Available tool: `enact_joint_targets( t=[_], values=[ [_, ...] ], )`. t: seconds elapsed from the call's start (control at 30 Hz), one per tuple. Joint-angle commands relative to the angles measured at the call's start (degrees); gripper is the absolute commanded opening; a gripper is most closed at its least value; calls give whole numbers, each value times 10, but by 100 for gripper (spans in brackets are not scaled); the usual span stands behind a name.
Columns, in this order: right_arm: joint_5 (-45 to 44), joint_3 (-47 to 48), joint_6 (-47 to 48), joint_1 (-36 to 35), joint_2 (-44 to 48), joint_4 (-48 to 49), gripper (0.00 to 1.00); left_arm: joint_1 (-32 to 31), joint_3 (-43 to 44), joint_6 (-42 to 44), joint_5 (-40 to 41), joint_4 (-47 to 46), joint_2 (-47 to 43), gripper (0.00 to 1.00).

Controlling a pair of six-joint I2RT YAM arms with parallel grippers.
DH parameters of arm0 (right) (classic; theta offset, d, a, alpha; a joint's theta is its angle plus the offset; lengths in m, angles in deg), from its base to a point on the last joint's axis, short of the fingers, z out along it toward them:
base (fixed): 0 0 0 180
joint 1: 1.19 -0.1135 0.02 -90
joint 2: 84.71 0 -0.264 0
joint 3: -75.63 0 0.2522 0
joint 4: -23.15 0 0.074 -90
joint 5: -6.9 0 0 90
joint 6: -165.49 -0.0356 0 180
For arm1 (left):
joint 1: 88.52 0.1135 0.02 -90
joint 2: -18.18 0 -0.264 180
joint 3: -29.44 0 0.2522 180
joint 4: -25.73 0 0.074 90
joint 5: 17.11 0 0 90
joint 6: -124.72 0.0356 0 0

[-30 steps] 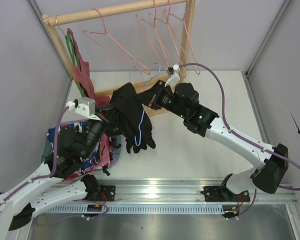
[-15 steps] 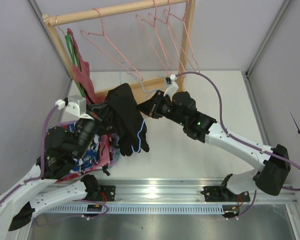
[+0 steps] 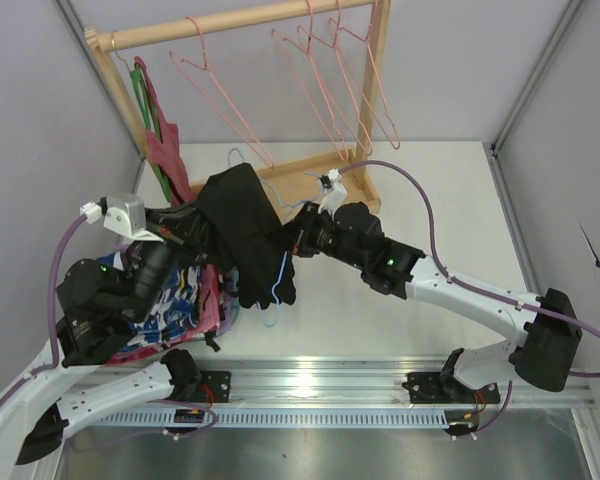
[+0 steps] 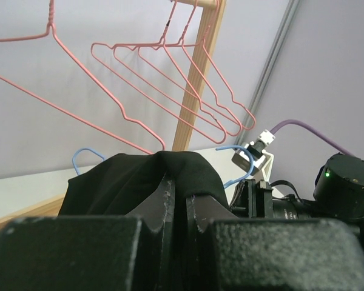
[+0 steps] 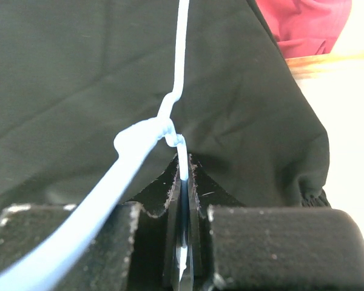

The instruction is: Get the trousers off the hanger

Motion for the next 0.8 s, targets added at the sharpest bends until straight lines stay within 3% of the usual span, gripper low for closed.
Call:
enact_joint_targets(
  t=[0.0, 0.3, 0.53, 0.77],
  values=[
    [-32, -18, 13, -2, 7, -3, 0, -1, 55, 5, -10, -80, -20, 0],
    [-23, -29, -36, -5, -26, 0, 0, -1, 61, 0, -23, -65, -27, 0],
    [-35, 53, -66, -19, -92, -40, 0, -1, 57, 6, -30, -107, -19, 0],
    [-41, 0, -128, -29, -111, -29, 0, -2, 65, 23, -7, -119, -25, 0]
  ],
)
